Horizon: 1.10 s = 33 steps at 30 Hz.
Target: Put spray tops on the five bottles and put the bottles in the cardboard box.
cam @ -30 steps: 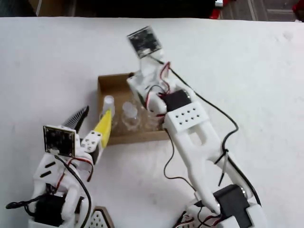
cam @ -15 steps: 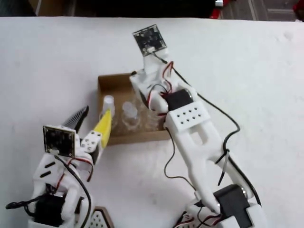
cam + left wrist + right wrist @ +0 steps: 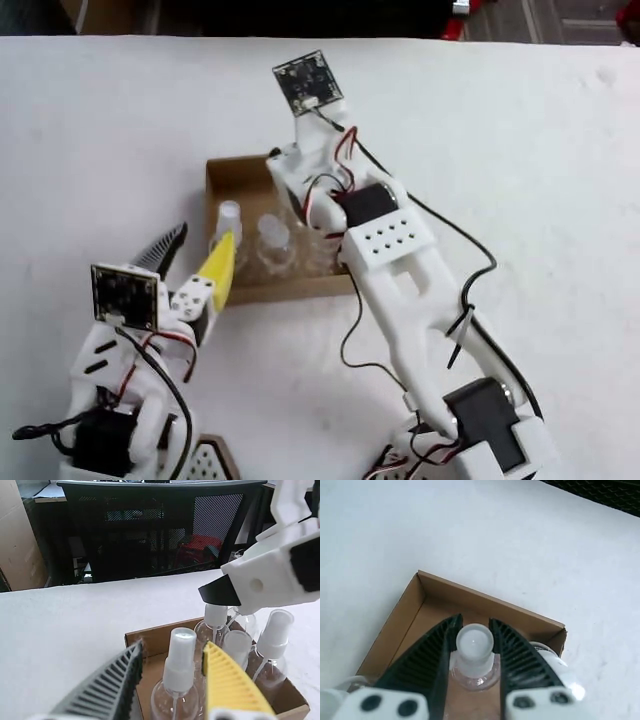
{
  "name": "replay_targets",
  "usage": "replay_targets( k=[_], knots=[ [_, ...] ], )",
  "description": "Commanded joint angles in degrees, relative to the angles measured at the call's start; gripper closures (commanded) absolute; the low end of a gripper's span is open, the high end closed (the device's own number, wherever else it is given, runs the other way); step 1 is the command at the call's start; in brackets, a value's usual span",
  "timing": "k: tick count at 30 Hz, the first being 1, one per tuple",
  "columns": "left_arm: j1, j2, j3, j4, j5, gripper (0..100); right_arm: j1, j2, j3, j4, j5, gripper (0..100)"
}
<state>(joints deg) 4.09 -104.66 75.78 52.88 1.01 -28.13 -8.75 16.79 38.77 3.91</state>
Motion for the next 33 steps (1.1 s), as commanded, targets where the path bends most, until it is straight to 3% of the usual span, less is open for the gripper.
replay_targets(
  k=[1,5,11,26,33],
  knots=[
    [-0.6,-0.2,-0.4,-1.4,0.0,82,-1.3,0.4,-0.2,-0.2,-0.4,98.3],
    [-0.6,-0.2,-0.4,-1.4,0.0,81,-1.7,0.6,-0.5,0.1,0.0,96.7],
    [-0.6,-0.2,-0.4,-1.4,0.0,81,-1.7,0.4,-0.5,0.3,0.1,77.0],
    [-0.6,-0.2,-0.4,-1.4,0.0,81,-1.6,-13.3,-0.8,1.2,0.4,78.6],
    [-0.6,-0.2,-0.4,-1.4,0.1,81,0.0,-20.2,-13.7,16.9,3.0,78.6]
  ],
)
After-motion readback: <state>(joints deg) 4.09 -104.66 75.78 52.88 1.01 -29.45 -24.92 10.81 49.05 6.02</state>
